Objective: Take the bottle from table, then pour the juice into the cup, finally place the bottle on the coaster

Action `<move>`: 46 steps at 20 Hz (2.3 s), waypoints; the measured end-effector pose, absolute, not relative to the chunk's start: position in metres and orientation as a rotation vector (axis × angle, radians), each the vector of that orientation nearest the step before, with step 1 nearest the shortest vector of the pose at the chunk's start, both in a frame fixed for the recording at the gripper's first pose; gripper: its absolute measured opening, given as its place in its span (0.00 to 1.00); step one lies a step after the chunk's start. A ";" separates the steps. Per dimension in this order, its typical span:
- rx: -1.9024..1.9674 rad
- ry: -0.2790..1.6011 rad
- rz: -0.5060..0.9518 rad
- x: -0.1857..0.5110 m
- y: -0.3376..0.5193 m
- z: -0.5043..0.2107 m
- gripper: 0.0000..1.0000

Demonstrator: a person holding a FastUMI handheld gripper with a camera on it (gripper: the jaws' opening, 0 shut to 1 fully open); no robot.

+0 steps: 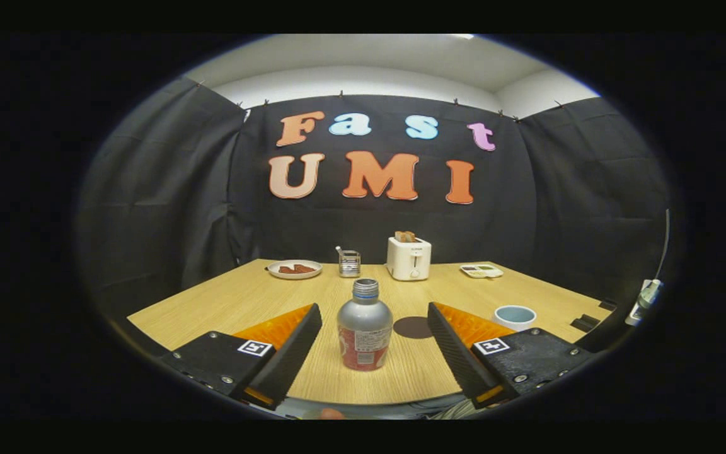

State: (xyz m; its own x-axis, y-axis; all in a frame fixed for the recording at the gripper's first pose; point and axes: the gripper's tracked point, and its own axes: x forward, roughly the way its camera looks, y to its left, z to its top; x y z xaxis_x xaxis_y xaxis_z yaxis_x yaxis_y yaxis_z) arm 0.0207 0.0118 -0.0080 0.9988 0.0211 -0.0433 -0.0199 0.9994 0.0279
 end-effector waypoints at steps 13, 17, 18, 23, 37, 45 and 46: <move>0.030 0.160 0.004 0.048 0.013 -0.044 1.00; 0.055 0.201 0.008 0.060 0.018 -0.057 1.00; 0.060 0.211 0.012 0.062 0.019 -0.061 1.00; 0.055 0.270 0.016 0.072 0.022 -0.084 1.00; 0.049 0.364 0.032 0.084 0.034 -0.119 0.99; 0.056 0.384 -0.001 0.085 0.023 -0.125 0.79; 0.067 0.376 -0.009 0.084 0.021 -0.121 0.79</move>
State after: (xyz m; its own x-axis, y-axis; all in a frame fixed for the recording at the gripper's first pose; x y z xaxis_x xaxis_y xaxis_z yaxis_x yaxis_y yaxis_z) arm 0.0838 0.0213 -0.1215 0.9302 0.0036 -0.3670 0.0212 0.9978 0.0635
